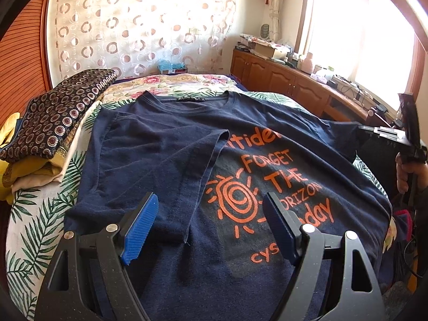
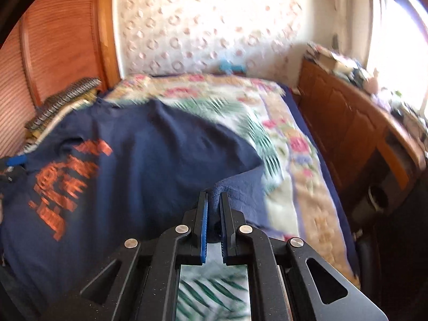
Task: Fold small clothes
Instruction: 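Fold the grasped side over toward the shirt's center and open the right gripper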
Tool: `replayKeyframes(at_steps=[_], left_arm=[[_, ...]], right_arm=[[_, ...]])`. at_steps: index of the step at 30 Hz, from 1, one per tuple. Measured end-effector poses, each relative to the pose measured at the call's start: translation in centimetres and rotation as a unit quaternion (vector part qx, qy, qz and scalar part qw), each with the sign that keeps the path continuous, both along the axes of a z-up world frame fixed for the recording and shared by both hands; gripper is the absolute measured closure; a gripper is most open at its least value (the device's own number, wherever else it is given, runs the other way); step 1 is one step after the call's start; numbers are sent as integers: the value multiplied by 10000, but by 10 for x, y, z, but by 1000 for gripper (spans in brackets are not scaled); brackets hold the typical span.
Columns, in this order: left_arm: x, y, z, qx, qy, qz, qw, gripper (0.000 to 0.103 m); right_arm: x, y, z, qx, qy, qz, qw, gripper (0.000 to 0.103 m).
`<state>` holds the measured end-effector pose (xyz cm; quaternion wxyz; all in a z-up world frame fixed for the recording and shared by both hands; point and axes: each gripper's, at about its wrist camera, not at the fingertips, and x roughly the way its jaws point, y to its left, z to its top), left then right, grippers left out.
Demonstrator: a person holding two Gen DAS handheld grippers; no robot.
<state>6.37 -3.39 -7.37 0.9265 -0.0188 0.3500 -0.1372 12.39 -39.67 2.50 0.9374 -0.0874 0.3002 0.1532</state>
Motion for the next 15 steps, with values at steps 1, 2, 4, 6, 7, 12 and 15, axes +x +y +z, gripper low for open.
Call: replayKeyframes(at_steps=[1,2,4,6,7,12,15], left_arm=[[-1,1,1,-11,-28,25,10000,22],[-1,2,3,-17,-47,42,10000,22],[-2,4,4,-30,-85,81,9999,22],[-3,6,5,-42,-100,115,9999,22],[-3,7,5,-41,-104,123,9999,22],[-5,11,5,-39,-99,150,9998,22],[-4,12,4,-51,-83,164,9998,22]], right_arm=[[-2,11,6,-7,-92,137,9999,96],[-4,23,12,-18,-166,296,9994,96],[-8,47,18,-18,-223,640,9977,96],[-13,73,15,-79,-200,952,9952,96],[-15,85,11,-135,-163,1089,9938,96],[-15,114,-25,-201,258,1369,9900,95],[-13,118,-42,-227,515,1356,9892,82]])
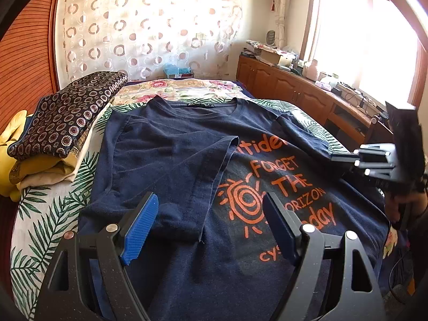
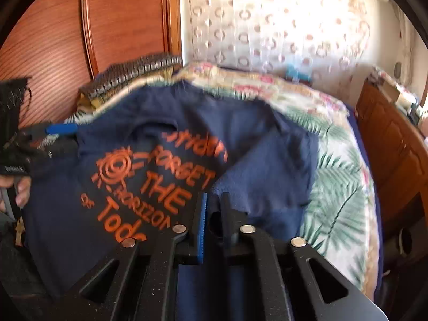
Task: Fold small clothes
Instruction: 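Fold the grasped side over toward the shirt's center and open the right gripper, then lift the open right gripper away from the folded shirt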
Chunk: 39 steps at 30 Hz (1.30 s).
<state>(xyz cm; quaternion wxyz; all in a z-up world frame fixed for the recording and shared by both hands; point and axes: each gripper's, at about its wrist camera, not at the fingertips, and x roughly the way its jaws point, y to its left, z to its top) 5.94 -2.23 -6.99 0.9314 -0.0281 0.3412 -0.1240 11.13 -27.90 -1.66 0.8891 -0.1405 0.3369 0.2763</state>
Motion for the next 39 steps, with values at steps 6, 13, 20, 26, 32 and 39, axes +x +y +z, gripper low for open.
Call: replayKeyframes(at_steps=[6,13,20,26,32,39], left_arm=[[2,-2,-2,-28,17,-12,10000,22],[-1,-2,-1,-16,-17,-7,10000,22],[-3,2,-1,-69,-49,42,10000,22],[-2,2,-3,-67,3,27,10000,22],[-1,-1,-3,-48,2,2,10000,22],[-1,0,-3,-44,9,12,10000,22]], right_arm=[[2,-1,4,33,54,-37,10000,65],[11,-30,28,379,-170,-364,9985,65],[22,-48,26,531,-69,-658,9964,65],[16,-57,34,891,-128,-682,9936,65],[27,-63,23,730,-58,-841,9938,65],[66,-58,-10,418,484,-1003,9929,65]])
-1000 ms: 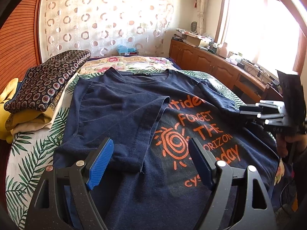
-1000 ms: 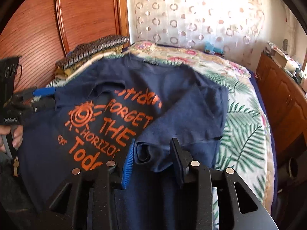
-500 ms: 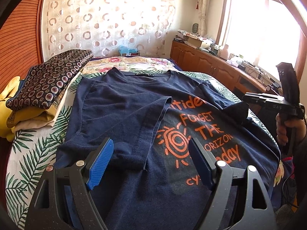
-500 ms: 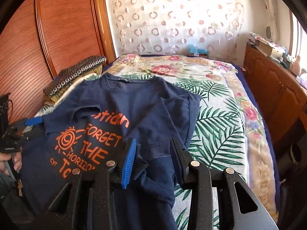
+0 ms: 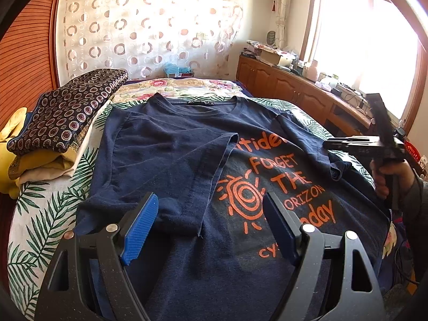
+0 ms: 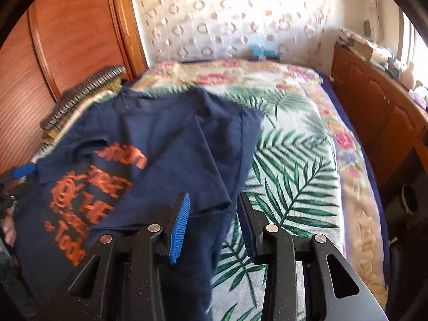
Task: Fold small clothes
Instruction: 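Lift the open right gripper away from the folded shirt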
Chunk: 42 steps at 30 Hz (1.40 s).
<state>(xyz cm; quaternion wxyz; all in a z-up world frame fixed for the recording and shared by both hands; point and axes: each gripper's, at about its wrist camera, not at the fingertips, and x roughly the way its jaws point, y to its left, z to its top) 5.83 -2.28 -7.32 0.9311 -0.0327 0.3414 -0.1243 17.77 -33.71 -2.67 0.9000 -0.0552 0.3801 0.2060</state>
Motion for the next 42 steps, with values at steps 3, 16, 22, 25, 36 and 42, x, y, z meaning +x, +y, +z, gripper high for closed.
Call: replayKeyframes(at_steps=[3,16,22,25,36,42], left_arm=[[0,1,-1,-8,6,13,10000,22],[-1,4,-2,-35,13,21,10000,22],[-3,9,-2,-57,15,67,10000,22],[-4,13,-3,-75,20,95,9999,22],[-3,22,-1,-98,5,216,9997,22],[-4,21,-2,-87,13,196,9998,22]], right_arm=[[8,2,1,165,86,45,9998,75],[-1,41,36,178,-437,705,9964,100],[7,90,54,189,-531,1180,9914,100],[12,106,52,456,-338,1354,9892,99],[15,89,36,99,-480,1025,9935,73],[-1,67,12,-202,-200,882,9957,73]])
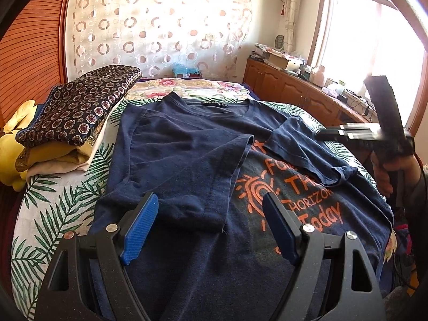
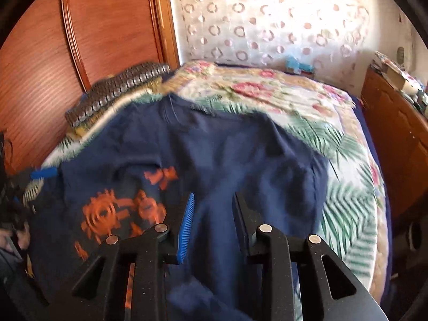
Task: Fold small clothes
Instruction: 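Lift the open right gripper away from the folded shirt, then move both open grippers to the hem of the navy T-shirt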
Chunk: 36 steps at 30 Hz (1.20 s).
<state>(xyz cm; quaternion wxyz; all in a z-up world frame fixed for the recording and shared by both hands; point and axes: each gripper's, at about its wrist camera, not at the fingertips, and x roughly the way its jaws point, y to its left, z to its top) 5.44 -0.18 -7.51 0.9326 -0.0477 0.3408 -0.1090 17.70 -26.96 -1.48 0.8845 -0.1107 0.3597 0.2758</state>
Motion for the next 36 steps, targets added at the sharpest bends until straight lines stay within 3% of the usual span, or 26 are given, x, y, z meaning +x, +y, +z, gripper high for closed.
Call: replayKeyframes(at_steps=[9,21,29,36], left_arm=[[2,-3,-1,25,36,-37,10000,22],[8,2,4,116,-4,25,9999,22],[50,24,21,420,6,20,9991,22],[111,34,25,670,225,76,9975,22]], right_arm=[[-49,-11,-31,-298,375,251,9985,73],[-85,-31,-24,-38,363,288,9989,73],[-68,-35,3,54,-40,134,9999,73],[-8,-42,3,-24,-87,-235,9997,73]])
